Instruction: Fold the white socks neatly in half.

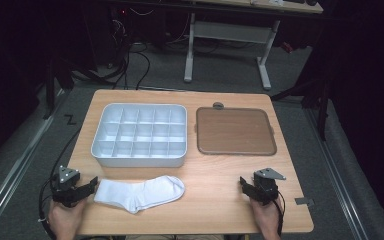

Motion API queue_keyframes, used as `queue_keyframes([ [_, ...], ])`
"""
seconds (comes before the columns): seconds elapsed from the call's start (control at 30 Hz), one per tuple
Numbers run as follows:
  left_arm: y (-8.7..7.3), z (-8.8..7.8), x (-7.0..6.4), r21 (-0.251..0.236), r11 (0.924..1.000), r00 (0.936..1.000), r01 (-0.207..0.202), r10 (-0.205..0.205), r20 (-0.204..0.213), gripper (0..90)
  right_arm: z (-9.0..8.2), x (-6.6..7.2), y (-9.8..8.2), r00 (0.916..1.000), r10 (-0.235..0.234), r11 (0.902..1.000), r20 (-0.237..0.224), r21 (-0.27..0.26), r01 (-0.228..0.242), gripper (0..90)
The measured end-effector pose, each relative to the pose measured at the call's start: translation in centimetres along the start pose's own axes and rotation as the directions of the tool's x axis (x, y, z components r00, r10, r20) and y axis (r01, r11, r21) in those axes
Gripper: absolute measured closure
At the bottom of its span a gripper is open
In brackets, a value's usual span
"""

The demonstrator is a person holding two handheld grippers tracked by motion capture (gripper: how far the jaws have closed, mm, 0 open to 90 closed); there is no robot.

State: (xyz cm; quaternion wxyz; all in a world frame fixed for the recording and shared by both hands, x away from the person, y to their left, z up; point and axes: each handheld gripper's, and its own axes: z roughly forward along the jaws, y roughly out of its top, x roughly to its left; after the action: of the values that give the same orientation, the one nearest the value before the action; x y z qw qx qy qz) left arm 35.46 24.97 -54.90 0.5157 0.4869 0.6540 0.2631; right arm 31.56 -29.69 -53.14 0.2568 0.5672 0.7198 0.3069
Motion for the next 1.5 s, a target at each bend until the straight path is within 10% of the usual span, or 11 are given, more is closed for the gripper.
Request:
queue_keyframes([
  [1.5,-0.09,0.06,-0.08,0.003,0.9999,0.9999,-0.017,0.017,-0.001,32.2,0.04,0.05,0.06,1.0,-0.002,1.0,-0.004,0.003,0.002,40.7],
])
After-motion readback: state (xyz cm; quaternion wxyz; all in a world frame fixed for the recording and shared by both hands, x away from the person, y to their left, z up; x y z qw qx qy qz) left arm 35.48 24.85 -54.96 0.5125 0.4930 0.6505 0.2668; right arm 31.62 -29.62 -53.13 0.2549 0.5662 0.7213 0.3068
